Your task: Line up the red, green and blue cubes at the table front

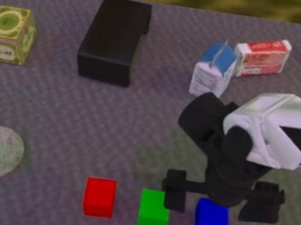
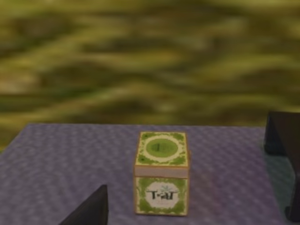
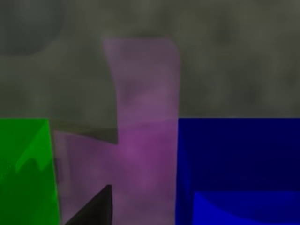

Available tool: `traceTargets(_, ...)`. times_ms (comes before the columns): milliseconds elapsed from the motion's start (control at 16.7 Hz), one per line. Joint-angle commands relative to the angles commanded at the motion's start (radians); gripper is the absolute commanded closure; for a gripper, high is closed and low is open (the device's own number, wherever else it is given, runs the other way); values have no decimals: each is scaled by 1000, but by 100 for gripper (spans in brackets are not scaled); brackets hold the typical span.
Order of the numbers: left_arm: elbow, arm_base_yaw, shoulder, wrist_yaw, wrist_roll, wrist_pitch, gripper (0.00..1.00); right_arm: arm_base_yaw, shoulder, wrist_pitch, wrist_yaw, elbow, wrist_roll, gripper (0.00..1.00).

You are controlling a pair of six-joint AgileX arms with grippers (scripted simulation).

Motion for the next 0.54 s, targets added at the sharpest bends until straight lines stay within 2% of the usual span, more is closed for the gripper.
traceTargets(360, 0, 0, 0, 0, 0, 0, 0, 8, -81, -215, -1, 122, 3, 0)
traceTargets(540, 0, 0, 0, 0, 0, 0, 0, 9, -104, -256, 0, 149, 2, 0)
